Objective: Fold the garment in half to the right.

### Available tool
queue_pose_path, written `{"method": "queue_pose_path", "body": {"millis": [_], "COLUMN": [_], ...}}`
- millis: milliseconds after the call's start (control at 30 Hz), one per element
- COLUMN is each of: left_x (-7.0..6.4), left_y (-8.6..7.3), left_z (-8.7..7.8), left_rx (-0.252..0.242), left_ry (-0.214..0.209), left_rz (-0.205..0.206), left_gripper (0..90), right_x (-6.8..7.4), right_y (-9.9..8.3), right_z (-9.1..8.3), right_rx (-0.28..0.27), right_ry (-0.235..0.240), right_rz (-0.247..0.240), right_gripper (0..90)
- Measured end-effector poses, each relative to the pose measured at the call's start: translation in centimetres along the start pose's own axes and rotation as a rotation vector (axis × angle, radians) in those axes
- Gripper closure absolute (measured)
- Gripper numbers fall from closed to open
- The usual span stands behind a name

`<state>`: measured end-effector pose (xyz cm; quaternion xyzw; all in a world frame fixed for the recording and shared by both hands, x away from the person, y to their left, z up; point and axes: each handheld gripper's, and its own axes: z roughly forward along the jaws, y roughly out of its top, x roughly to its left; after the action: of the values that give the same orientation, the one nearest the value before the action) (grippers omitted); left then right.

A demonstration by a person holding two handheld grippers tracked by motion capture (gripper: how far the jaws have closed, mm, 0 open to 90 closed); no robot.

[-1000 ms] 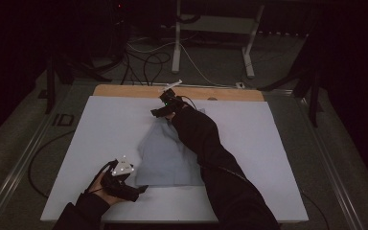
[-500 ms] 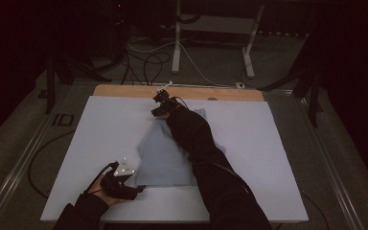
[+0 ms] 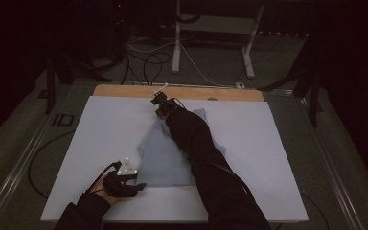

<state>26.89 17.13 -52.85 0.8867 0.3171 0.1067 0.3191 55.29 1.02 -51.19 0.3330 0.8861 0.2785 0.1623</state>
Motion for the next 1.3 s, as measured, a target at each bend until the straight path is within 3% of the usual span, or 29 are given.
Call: {"method": "queue_pose_path", "body": {"millis": [267,400,700,767,1300], "left_x": [-0.4,-0.7,-0.9,-1.1,-2.0], "left_y": [0.4,0.9,1.6,2.3,4.0], "left_z": [-0.1,-0.6,-1.1,-1.3,-2.0], "left_rx": [-0.015,-0.044,-0.058,-0.074,-0.085], "left_ry": [-0.018,-0.027,-0.04,-0.047,-0.056], "left_rz": [0.01,0.022,0.04,0.064,0.129], "left_gripper": [82.8,84.5,85.2,85.2,85.3], "right_x": [0.0,0.2,-0.1,-0.3,-1.0], "right_y": [0.2,0.4,0.7,0.7,0.4], "right_z": [-0.6,-1.0,-2.2,-2.8,-5.0], "right_rx": [-0.024,-0.027,-0.047,-0.057,-0.096], "right_ry": [0.026,0.019,0.022,0.026,0.033], "right_rz": [-0.02,-0.046,-0.05,-0.051,-0.054], "right_gripper": [86.6,86.6,86.7,86.7,86.7]}}
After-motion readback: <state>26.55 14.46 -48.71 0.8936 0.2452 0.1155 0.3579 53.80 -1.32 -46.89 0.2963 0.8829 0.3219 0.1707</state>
